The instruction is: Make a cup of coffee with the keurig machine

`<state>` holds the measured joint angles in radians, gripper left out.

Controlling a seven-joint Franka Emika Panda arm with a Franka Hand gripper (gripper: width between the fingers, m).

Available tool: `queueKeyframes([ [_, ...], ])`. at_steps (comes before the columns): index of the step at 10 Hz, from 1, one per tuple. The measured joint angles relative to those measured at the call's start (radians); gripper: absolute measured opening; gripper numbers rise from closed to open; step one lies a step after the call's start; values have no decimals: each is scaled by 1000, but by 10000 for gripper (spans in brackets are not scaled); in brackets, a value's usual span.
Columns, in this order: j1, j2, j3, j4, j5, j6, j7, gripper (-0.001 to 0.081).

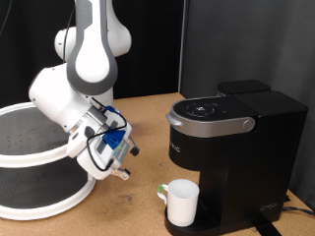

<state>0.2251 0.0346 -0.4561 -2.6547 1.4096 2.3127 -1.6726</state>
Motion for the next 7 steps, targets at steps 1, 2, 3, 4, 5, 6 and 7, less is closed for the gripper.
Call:
queueKeyframes([
  [1,0,1,0,0,2,1,0,803],
  [2,0,2,0,0,2,1,-2,803],
  [3,0,1,-1,0,2,0,-6,803],
  [4,-1,-7,-3,0,2,-8,-8,803],
  [5,-5,-23,-7,0,2,-23,-8,803],
  [6,-11,-47,-12,-1,-7,-41,-4,803],
  [7,-20,-77,-19,-2,-32,-57,14,803],
])
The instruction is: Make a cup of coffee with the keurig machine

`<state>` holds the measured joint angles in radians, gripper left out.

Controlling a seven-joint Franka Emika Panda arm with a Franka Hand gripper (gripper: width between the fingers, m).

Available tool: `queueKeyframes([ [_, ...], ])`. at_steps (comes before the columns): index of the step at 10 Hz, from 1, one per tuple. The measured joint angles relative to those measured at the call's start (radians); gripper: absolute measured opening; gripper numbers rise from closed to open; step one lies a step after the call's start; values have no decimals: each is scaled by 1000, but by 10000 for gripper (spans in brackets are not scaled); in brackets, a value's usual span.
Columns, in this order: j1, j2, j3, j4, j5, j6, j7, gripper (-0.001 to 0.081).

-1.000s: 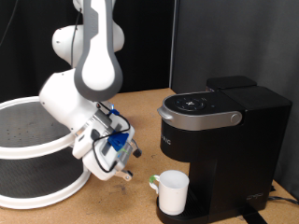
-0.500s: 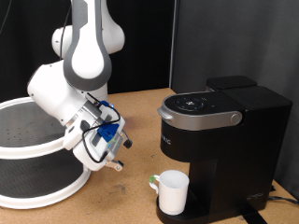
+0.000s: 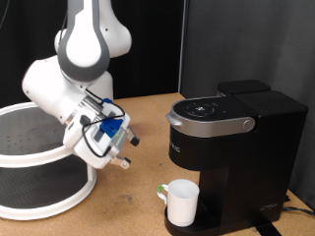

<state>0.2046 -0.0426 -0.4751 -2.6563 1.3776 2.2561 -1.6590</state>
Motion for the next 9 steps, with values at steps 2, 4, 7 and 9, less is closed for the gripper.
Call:
queueKeyframes([
  [2,-20,-72,-13,-2,-55,-22,50,803],
  [4,-40,-144,-16,-1,-109,-36,114,803],
  [7,-63,-250,-16,2,-187,-64,203,803],
  [9,-77,-317,-16,5,-238,-92,264,803],
])
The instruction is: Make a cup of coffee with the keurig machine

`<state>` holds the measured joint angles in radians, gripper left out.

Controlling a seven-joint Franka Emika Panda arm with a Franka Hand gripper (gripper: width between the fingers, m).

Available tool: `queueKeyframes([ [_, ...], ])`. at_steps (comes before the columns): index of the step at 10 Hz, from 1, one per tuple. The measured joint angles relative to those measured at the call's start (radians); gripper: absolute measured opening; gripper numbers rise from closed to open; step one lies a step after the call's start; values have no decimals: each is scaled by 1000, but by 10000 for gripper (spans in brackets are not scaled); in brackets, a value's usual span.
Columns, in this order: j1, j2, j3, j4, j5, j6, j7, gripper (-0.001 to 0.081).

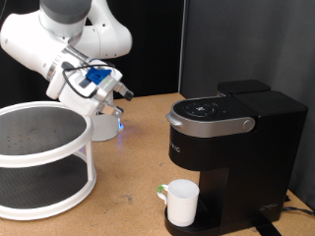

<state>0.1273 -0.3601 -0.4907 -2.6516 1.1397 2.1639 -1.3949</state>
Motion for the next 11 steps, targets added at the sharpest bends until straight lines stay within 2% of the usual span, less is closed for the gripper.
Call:
queueKeyframes([
  [3,-23,-70,0,1,-64,-39,67,803],
  [5,-30,-98,0,2,-72,-53,97,803],
  [11,-31,-142,1,13,-74,-76,155,803],
])
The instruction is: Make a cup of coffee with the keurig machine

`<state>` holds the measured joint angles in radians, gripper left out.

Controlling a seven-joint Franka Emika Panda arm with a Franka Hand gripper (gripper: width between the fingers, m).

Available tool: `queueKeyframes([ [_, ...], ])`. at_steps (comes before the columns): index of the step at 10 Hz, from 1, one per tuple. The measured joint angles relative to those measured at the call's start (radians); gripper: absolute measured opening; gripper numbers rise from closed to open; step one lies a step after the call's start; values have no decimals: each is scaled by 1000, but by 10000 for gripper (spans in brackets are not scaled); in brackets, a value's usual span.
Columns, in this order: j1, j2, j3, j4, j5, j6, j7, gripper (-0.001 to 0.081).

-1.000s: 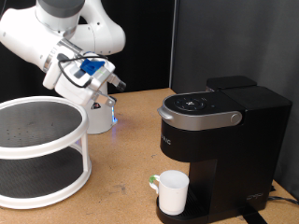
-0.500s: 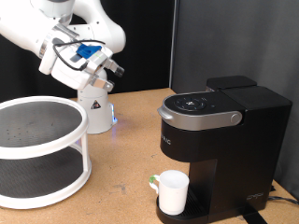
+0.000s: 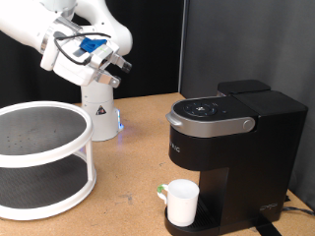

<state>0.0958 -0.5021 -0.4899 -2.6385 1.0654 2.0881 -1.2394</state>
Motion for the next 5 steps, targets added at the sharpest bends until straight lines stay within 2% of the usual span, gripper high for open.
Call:
queueKeyframes([
  [2,1,1,11,12,-25,-23,46,803],
  [3,4,3,30,39,-87,-54,89,803],
  [5,6,8,107,96,-238,-61,186,803],
])
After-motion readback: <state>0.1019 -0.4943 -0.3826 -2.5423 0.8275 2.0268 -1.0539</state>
